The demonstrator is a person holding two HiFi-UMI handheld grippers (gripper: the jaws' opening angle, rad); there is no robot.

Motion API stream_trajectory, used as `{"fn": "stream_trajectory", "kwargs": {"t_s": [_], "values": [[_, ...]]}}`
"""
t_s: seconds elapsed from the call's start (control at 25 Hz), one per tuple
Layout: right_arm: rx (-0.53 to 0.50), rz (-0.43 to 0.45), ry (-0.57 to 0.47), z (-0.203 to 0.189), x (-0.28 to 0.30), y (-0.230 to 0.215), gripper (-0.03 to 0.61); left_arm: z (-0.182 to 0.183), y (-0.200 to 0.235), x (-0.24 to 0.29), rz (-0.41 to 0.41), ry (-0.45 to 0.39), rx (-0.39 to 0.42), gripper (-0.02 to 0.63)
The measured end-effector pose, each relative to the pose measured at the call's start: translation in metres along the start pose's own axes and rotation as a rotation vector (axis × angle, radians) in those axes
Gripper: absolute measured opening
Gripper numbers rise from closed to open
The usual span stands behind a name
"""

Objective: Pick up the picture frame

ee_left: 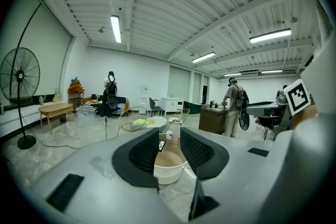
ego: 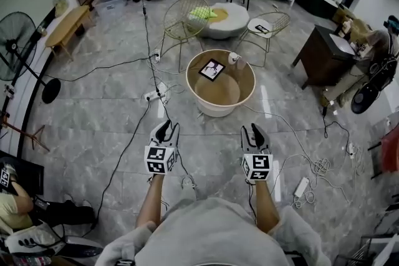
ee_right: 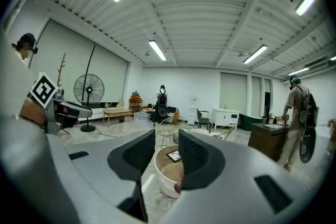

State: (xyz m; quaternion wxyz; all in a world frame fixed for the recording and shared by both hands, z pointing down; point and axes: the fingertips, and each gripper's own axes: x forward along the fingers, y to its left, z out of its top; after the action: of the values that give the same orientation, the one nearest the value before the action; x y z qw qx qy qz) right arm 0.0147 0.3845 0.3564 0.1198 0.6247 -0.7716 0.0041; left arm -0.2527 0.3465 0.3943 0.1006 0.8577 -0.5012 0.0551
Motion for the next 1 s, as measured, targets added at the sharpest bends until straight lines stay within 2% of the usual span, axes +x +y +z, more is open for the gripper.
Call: {"fn": "stream_trajectory", "kwargs": {"t_s": [0.48,0.72,1.0], "values": [[-0.01,-0.062,0.021,0.019,0.114,-0.002,0.138,0.024,0.082,0.098,-0.057,0.019,0.013,0.106],[-0.009,-0.086,0.033,0.019,0.145,-0.003,0.139,0.027,0.101,0.132,-0.096,0.032,0.009,0.106],[-0.013,-0.086,0.059,0.011,0.165,0.003,0.139,0.019,0.115,0.148,-0.111,0.056,0.01,0.106]]}}
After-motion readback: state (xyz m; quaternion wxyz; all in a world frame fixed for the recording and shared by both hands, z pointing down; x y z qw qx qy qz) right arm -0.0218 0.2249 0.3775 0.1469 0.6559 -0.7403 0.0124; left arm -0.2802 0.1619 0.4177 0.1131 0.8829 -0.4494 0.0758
